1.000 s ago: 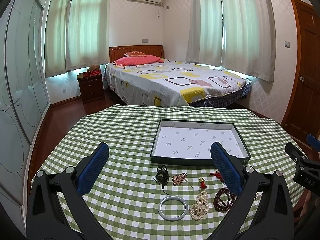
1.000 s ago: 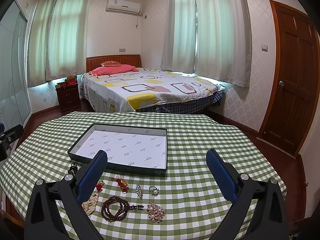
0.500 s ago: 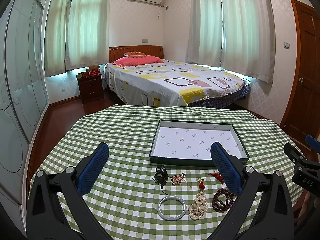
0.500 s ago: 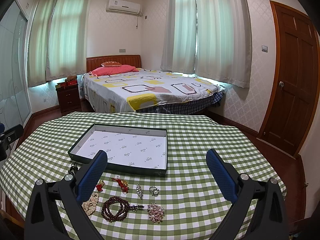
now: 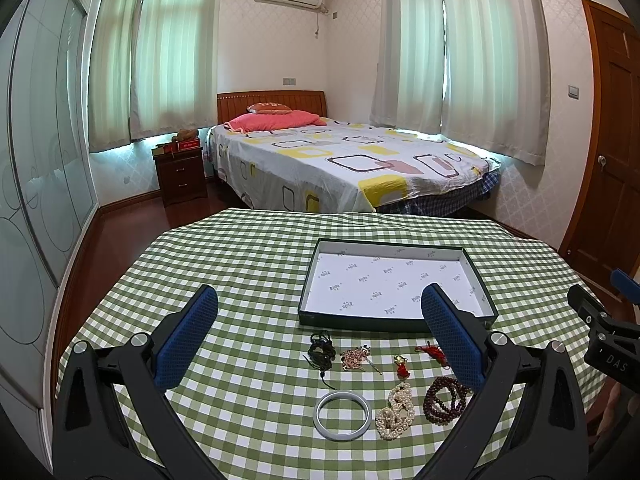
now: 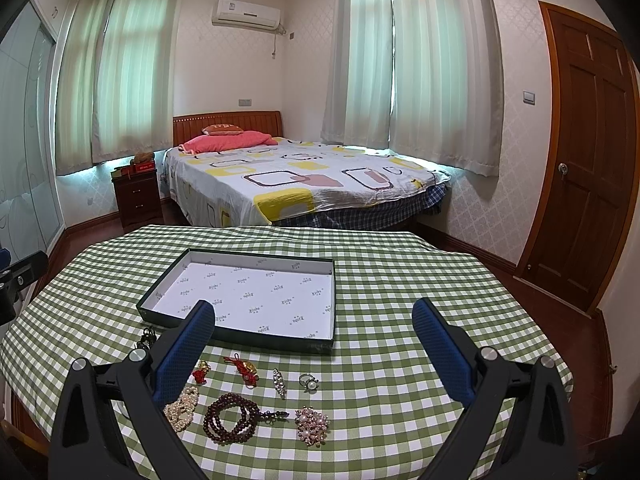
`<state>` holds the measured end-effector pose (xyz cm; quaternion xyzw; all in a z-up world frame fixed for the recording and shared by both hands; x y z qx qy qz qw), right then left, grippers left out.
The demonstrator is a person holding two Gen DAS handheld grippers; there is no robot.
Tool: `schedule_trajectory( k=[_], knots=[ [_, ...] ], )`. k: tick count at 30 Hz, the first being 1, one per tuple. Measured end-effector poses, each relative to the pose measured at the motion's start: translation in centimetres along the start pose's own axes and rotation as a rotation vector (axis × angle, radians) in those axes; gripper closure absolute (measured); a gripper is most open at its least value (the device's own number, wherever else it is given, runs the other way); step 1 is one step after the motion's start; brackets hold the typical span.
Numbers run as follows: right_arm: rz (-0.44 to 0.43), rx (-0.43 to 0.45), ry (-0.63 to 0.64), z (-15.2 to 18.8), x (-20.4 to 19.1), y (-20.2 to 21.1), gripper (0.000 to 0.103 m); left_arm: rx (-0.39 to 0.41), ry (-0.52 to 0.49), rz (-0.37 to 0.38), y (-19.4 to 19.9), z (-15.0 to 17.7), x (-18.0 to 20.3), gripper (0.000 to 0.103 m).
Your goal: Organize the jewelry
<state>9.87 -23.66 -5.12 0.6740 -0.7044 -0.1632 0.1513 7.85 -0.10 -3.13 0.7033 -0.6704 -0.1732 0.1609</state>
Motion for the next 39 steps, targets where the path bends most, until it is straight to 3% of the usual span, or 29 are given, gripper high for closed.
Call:
schedule_trajectory(
  k=[19, 30, 35, 39],
  knots=[
    [0.000, 0.003, 0.000, 0.0, 0.0, 0.0, 0.007, -0.003, -0.001, 0.006, 0.0, 0.1, 0.3, 0.004],
    [0.000, -0.017, -0.008, 0.9, 0.3, -0.9, 0.007, -0.036, 0.001, 0.008, -1.8, 1.7, 0.1, 0.004],
    [-0.002, -0.027, -0.010, 2.5, 0.7, -2.3, 0.007, -0.079, 0.001, 0.010, -3.9, 3.8, 0.0, 0.004],
    [0.014, -0.062, -0.004, 5.1, 1.5, -4.2, 0.007, -0.187, -0.007, 0.007, -7.0, 7.9, 0.0, 0.004]
  ],
)
Point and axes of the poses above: each gripper's, at about its wrist camera, not at the fingertips, and y roughly against the way its jaws point, x to its right, z to its underside, the point moved 10 cm from there along -y, roughly the way its jaws point, and after that the axes turned 4 degrees about -z, right-handed, at the moved point
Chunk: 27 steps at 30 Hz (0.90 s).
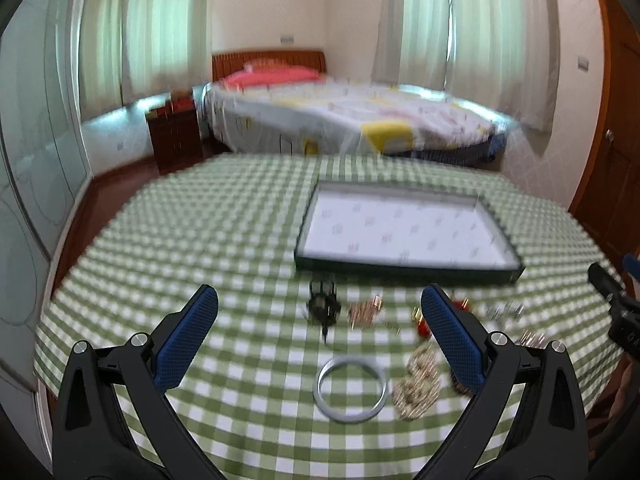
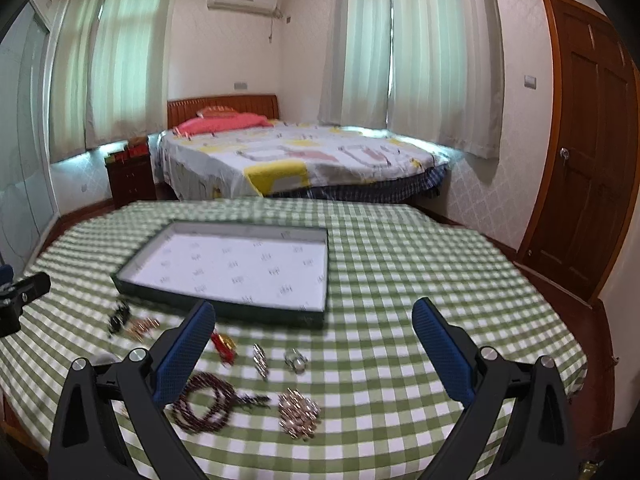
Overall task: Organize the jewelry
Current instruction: 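Grasp the white jade bangle with the left tool while the right tool grasps the pearl gold brooch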
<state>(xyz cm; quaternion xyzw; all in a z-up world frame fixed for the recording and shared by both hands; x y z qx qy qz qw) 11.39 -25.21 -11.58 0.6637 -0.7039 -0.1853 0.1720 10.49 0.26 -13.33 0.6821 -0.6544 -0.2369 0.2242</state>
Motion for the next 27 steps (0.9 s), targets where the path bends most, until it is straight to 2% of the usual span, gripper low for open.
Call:
schedule_trajectory(
  k=[4, 8, 17, 23, 27],
  knots=[
    [-0.001, -0.061, -0.004, 2.9, 0.4, -2.0, 0.007, -0.131, 0.005, 0.019, -3.2, 3.8, 0.4, 0.004],
    [-0.020, -0.139, -0.008, 5.8, 0.5, -3.9, 0.007, -0.211, -0.012, 0.026, -5.1, 6.5, 1.0, 0.004],
    [-0.051, -0.230, -0.040, 8.3, 0.6, -5.6, 0.007, -0.283, -0.043, 0.019, -8.0, 8.7, 1.9, 0.004],
    [-0.059, -0.250, -0.035, 8.7, 0.2, -6.1, 0.007, -0.301, 0.014, 0.066, -8.9, 9.1, 1.1, 0.004],
    [-0.061, -0.257, -0.038, 8.8, 0.3, -6.4, 0.007, -0.305, 0.019, 0.056, -8.9, 9.0, 0.7, 0.004]
  ],
)
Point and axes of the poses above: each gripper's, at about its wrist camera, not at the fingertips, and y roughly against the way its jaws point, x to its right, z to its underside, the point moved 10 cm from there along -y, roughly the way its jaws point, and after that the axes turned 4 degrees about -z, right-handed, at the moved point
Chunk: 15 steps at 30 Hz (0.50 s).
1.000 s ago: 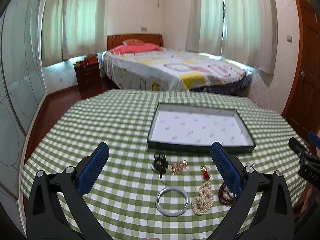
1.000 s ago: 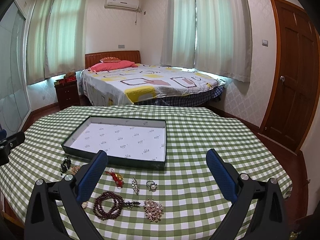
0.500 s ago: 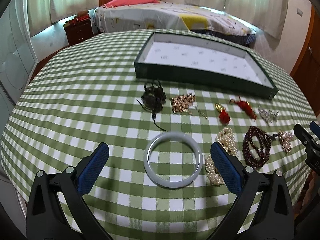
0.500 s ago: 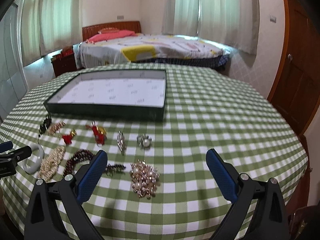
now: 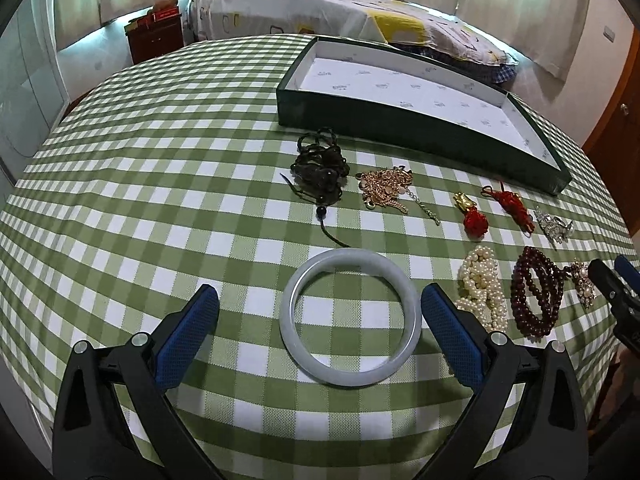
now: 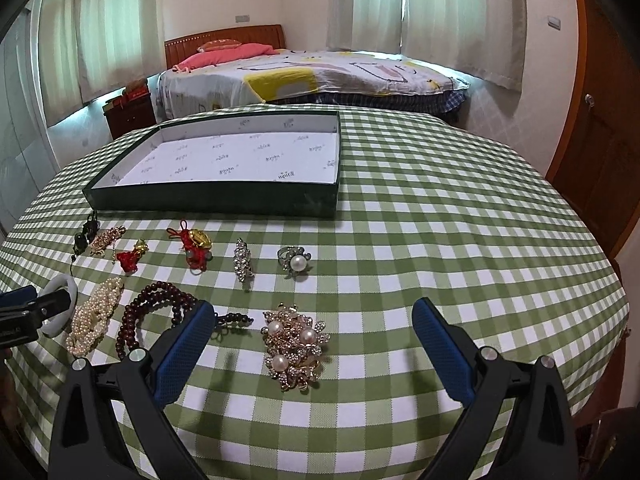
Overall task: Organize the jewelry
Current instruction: 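Grasp the white jade bangle with the left tool while the right tool grasps the pearl gold brooch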
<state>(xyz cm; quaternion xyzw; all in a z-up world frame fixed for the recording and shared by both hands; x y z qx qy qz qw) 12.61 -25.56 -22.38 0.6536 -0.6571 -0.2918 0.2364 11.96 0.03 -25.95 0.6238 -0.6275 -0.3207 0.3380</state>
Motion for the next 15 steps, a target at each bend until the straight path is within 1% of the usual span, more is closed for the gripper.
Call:
schedule_trajectory(
  k=[2, 6, 13, 15],
  knots=[
    [-0.001, -0.005, -0.004, 0.02, 0.07, -0.17, 0.007, -0.004, -0.017, -0.007, -0.05, 0.11, 0.33, 0.004],
    [-0.005, -0.012, -0.003, 0.09, -0.06, -0.46, 0.007, -0.005, -0.065, -0.050, -0.17, 0.45, 0.78, 0.004],
    [-0.014, -0.013, -0.009, 0.17, -0.02, -0.43, 0.007, 0.008, -0.065, -0.052, -0.13, 0.49, 0.65, 0.004],
    [-0.013, -0.013, -0.011, 0.26, 0.10, -0.37, 0.007, 0.013, -0.062, -0.054, -0.05, 0.45, 0.59, 0.007]
  ],
)
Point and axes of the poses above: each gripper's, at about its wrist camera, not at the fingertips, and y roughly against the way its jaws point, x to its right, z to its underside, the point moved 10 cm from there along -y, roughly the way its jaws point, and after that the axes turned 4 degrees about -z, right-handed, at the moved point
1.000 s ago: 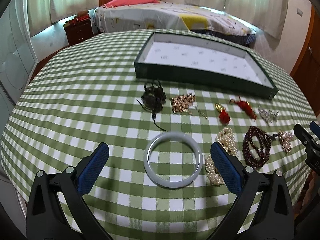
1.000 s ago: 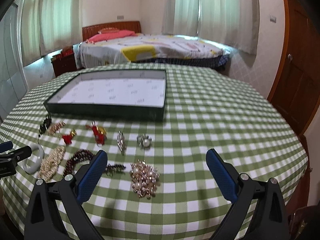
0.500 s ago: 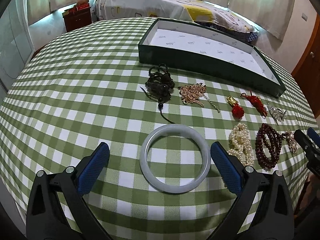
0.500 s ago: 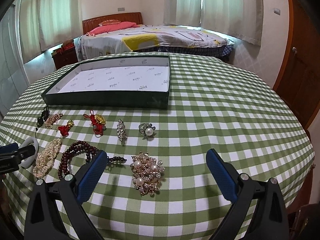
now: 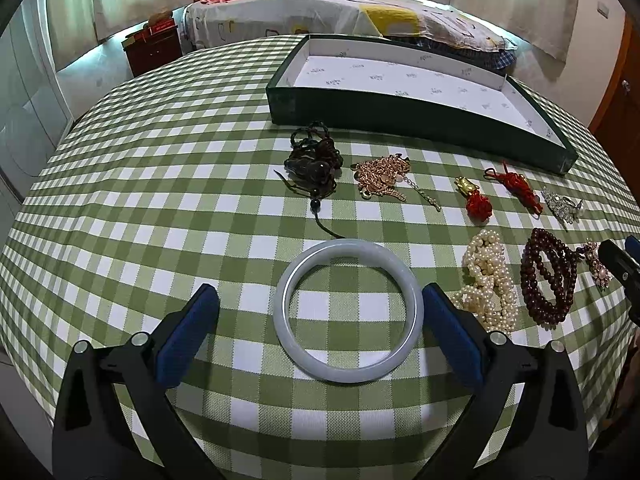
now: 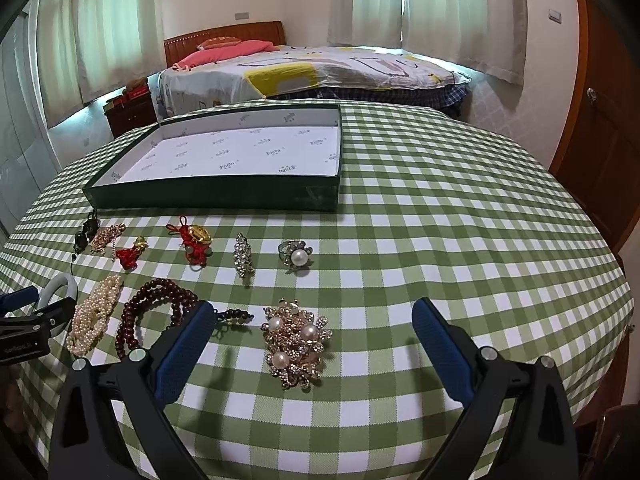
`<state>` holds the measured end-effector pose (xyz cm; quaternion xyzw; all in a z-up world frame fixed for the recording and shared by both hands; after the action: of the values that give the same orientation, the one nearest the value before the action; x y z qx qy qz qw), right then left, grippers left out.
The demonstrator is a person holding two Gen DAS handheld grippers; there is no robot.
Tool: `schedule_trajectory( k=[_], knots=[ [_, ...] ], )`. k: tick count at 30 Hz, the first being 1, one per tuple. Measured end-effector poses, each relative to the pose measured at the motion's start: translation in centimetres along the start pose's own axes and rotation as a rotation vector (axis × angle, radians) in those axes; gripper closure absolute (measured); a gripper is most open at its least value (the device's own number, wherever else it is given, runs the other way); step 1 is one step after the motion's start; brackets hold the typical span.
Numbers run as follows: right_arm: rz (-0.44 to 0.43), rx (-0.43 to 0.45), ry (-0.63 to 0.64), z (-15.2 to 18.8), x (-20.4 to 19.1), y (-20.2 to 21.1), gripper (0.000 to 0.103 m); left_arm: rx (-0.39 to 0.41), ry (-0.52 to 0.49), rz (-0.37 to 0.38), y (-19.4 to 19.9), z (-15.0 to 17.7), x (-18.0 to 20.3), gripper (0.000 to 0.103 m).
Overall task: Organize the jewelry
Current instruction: 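Grasp the white jade bangle with the left tool while the right tool grasps the pearl gold brooch, then carry the bangle into the tray and open the left tool while the right tool releases the brooch there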
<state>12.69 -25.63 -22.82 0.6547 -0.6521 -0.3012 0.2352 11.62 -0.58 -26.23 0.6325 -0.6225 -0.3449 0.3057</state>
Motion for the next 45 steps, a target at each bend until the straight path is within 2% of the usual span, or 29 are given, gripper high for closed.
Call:
schedule_trajectory(
  k=[4, 15, 17, 19, 23, 29, 37, 45],
  knots=[
    [-0.005, 0.001, -0.009, 0.0, 0.3, 0.1, 0.007, 0.024, 0.001, 0.000, 0.6, -0.3, -0.1, 0.034],
    [-0.030, -0.026, -0.024, 0.6, 0.4, -0.4, 0.009, 0.021, 0.015, 0.017, 0.8, -0.3, -0.5, 0.034],
    [-0.040, -0.033, -0.018, 0.7, 0.1, -0.5, 0.019, 0.020, 0.016, 0.017, 0.7, -0.4, -0.6, 0.034],
    [-0.060, -0.052, -0.020, 0.9, -0.2, -0.8, 0.045, 0.021, 0.018, 0.017, 0.7, -0.4, -0.6, 0.034],
    [-0.065, -0.069, -0.013, 1.4, -0.5, -1.1, 0.052, 0.022, 0.018, 0.015, 0.7, -0.5, -0.6, 0.034],
    [-0.093, -0.073, 0.033, 1.7, -1.6, -0.9, 0.078, 0.035, 0.016, 0.007, 1.0, -0.6, -0.7, 0.034],
    [-0.121, -0.056, 0.004, 1.5, -1.5, -0.2, 0.079, 0.060, 0.015, 0.004, 1.7, -0.9, -0.9, 0.034],
    [-0.127, 0.012, 0.008, -1.1, -1.7, 1.8, 0.079, 0.134, 0.003, 0.012, 3.8, -3.1, -0.6, 0.034]
  ],
)
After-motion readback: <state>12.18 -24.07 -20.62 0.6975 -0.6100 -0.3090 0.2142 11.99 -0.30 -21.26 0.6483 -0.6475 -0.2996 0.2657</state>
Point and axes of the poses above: each gripper's, at about its wrist camera, not at the fingertips, and y roughly against the way its jaws point, x to its right, z to its underside, the point moved 10 cm from there along -y, roughly the way its jaws point, and after that the axes turned 4 degrees about -z, right-handed, at the moved point
